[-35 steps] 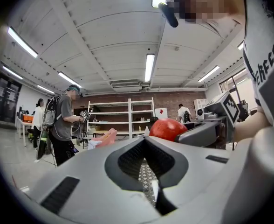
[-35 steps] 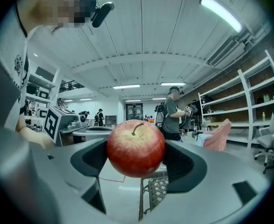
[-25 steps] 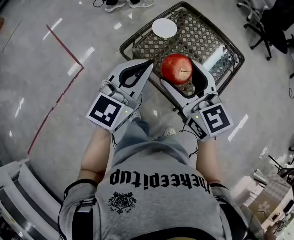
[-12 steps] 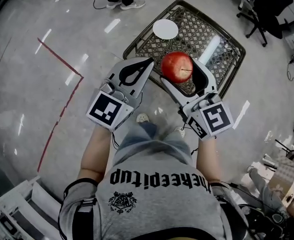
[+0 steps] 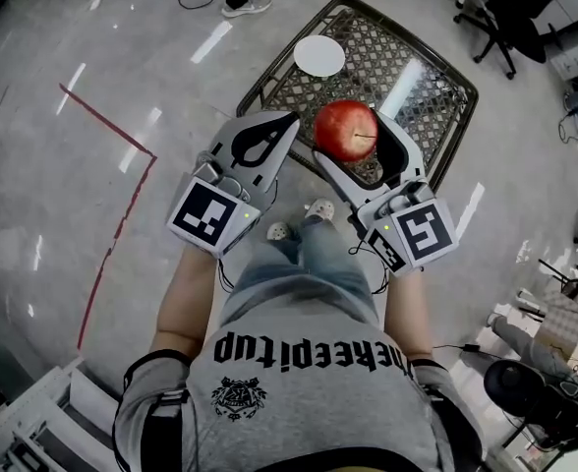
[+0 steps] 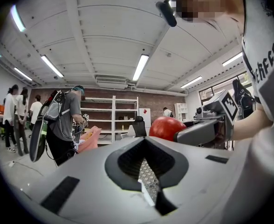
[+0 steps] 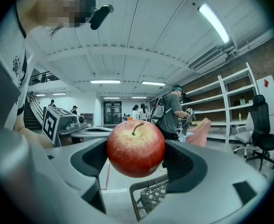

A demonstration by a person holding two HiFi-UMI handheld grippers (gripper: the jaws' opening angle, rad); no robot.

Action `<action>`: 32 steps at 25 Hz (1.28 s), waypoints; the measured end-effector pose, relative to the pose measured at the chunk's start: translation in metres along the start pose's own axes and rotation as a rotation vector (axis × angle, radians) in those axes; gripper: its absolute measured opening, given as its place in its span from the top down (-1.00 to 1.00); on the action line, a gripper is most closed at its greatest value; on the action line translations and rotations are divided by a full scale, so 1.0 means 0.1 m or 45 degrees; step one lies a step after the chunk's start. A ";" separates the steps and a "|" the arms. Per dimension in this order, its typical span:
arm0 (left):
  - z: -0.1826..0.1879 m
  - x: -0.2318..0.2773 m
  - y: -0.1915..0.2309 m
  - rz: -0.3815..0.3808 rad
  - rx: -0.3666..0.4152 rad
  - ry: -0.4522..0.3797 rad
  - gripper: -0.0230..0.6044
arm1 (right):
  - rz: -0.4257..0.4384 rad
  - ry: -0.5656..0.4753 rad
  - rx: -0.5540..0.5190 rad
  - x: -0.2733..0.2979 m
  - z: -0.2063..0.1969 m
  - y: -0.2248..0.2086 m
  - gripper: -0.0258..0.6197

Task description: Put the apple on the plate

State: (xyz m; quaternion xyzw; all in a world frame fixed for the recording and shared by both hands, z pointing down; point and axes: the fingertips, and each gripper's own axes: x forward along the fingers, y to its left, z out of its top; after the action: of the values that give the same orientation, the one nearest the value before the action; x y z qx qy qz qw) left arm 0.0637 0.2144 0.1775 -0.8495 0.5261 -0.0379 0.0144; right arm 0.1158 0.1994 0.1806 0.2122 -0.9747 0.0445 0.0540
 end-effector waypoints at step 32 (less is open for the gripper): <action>-0.33 1.28 0.94 0.059 -0.068 0.138 0.87 | 0.045 0.030 0.041 1.00 -0.09 -1.41 -0.29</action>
State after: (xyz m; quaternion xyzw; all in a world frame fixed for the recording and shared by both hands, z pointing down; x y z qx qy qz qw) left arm 0.0336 0.0584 0.2106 -0.8339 0.5463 -0.0695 -0.0358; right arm 0.0850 0.0320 0.2109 0.1952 -0.9768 0.0636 0.0611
